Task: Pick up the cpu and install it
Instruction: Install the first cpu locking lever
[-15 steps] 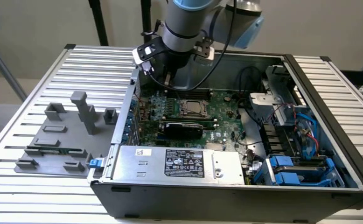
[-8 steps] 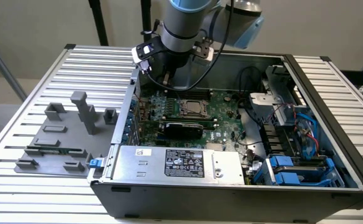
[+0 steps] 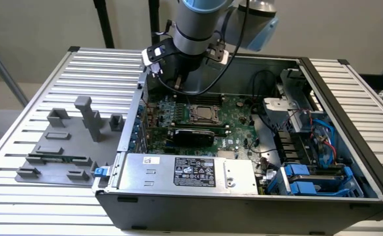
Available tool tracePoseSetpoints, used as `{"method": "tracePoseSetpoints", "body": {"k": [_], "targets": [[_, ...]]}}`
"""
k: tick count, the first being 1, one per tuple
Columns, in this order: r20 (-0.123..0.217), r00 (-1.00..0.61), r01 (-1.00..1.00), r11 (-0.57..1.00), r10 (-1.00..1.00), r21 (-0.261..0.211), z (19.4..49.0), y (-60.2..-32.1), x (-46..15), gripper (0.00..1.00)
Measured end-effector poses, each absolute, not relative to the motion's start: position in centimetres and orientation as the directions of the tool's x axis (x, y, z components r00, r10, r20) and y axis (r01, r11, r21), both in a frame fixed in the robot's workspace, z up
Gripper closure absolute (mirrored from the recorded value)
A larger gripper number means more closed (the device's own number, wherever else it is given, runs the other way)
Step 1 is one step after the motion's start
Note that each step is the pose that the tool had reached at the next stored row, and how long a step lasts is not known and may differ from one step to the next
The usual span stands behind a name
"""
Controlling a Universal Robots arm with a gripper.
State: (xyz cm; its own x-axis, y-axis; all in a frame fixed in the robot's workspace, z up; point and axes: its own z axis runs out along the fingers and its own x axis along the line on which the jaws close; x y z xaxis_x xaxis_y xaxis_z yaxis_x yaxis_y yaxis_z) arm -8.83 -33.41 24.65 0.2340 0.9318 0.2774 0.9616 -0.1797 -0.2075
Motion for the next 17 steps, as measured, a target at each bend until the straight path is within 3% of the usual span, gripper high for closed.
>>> {"method": "tracePoseSetpoints", "body": {"k": [7, 17], "targets": [[0.28, 0.233, 0.963, -0.181, 0.931, -0.199, 25.2, -33.4, -7.5, 0.89], [0.291, 0.215, 0.974, -0.182, 0.932, -0.136, 25.0, -33.4, -5.9, 0.89]]}}
